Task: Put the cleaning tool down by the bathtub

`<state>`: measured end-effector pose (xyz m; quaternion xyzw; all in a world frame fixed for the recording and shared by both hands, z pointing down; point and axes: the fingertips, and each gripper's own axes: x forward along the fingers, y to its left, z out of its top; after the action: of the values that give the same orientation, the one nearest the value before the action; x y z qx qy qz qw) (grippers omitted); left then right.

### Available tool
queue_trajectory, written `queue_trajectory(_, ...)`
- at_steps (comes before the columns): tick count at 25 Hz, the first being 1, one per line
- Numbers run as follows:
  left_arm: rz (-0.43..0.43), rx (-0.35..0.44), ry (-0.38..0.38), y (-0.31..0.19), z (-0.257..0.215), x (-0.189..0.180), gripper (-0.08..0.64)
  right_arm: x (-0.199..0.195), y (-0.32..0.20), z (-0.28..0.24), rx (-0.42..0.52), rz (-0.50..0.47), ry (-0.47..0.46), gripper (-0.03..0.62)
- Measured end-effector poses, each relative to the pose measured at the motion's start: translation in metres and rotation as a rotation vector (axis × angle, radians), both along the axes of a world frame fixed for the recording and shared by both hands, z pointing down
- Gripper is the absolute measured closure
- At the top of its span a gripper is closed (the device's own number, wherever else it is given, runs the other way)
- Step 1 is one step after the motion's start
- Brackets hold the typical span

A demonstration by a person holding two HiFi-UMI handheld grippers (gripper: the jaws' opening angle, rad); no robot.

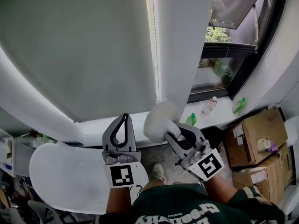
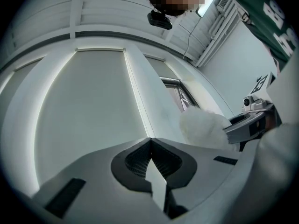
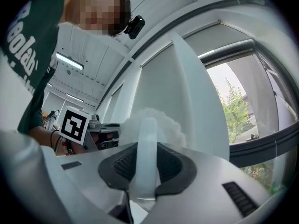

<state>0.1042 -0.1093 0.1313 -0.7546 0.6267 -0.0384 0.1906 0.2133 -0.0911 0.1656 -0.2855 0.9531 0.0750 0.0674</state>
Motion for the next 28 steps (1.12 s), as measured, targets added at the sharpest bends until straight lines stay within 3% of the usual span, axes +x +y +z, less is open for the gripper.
queue_trajectory(13,0.011,-0.007,0.019,-0.038,0.012,-0.033,0.554,-0.03,-0.042,0.011,-0.026,0.033,0.026,0.499)
queue_trajectory(28,0.0,-0.075,0.068,-0.091,0.04,-0.085,0.554,-0.081,-0.102,0.019,-0.032,0.051,0.045,0.499)
